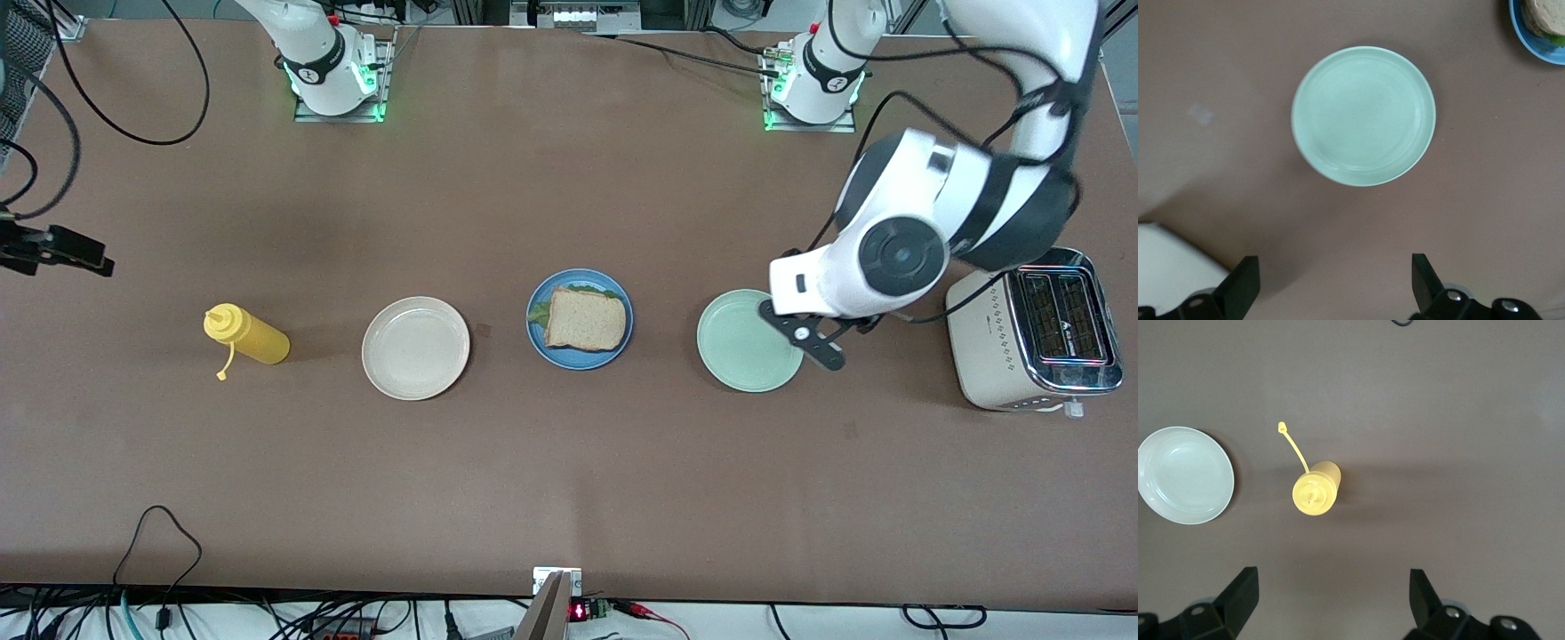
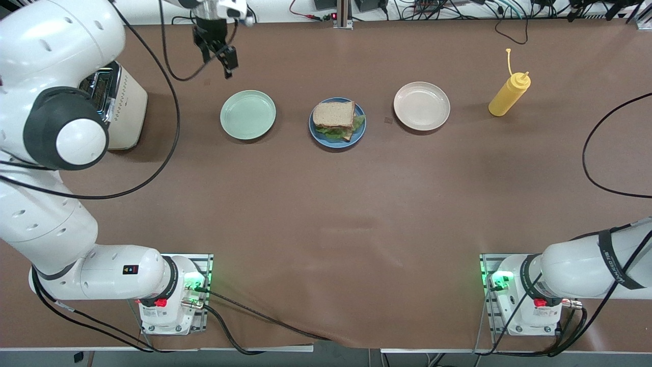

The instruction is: Make sandwich in blue plate with both arms

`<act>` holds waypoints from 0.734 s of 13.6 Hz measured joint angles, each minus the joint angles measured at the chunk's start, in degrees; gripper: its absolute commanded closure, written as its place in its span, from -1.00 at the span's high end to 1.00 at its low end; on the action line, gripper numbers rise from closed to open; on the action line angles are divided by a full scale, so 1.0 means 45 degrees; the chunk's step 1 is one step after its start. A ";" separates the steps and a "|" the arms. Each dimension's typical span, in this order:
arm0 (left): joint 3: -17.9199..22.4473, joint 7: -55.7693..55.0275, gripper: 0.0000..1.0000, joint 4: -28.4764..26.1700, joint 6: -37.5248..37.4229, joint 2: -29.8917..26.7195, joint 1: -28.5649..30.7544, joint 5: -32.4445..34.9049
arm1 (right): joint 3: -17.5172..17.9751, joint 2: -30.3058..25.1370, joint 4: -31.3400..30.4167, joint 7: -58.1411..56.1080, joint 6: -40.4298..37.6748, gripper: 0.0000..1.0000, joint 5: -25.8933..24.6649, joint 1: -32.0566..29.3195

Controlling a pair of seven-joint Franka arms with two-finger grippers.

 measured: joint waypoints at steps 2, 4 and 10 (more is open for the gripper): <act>0.0982 -0.0537 1.00 0.0067 -0.0173 -0.1170 -0.0203 -0.0819 | -0.0006 -0.0179 0.0018 0.0101 -0.0259 1.00 0.0029 -0.0009; 0.3057 -0.1318 1.00 -0.0437 -0.0242 -0.2383 -0.0915 -0.2291 | -0.0007 -0.0226 0.0016 0.0196 -0.0284 1.00 0.0020 0.0366; 0.4750 -0.1902 1.00 -0.2678 0.2019 -0.5424 -0.1228 -0.2696 | -0.0098 -0.1097 -0.1385 0.0542 0.0528 1.00 -0.0005 0.0652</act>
